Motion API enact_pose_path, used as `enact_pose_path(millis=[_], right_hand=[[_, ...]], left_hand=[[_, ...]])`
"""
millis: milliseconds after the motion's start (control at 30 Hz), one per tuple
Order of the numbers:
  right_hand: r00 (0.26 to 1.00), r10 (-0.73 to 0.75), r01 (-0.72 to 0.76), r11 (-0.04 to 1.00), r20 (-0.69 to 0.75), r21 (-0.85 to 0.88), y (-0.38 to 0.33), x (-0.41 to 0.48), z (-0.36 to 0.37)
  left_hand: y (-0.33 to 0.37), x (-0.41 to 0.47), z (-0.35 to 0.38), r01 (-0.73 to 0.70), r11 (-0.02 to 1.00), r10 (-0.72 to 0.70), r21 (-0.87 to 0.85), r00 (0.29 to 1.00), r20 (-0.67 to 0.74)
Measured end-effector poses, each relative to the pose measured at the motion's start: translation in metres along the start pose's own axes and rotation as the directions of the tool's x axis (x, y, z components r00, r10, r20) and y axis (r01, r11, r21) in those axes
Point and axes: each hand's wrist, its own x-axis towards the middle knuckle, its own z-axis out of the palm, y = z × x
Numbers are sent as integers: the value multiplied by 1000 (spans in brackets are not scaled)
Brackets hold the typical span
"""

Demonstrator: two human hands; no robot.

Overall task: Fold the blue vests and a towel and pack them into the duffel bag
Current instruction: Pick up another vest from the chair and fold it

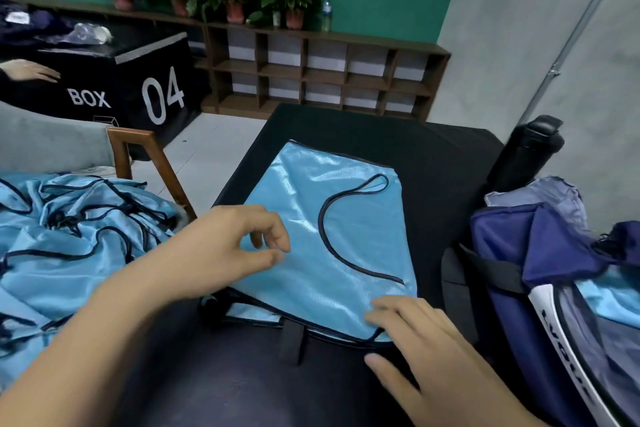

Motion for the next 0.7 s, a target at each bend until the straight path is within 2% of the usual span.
enact_pose_path(millis=[133, 267, 467, 700], right_hand=[[995, -42, 36, 997, -95, -65, 14, -12, 14], [976, 60, -55, 998, -210, 33, 24, -17, 21], [965, 83, -59, 993, -250, 100, 30, -17, 25], [965, 105, -76, 989, -241, 127, 31, -16, 26]], left_hand=[[-22, -9, -14, 54, 998, -54, 39, 998, 10], [-35, -29, -12, 67, 997, -67, 47, 998, 3], [-56, -60, 2, 83, 992, -86, -94, 996, -30], [-67, -63, 0, 108, 994, -107, 2, 983, 151]])
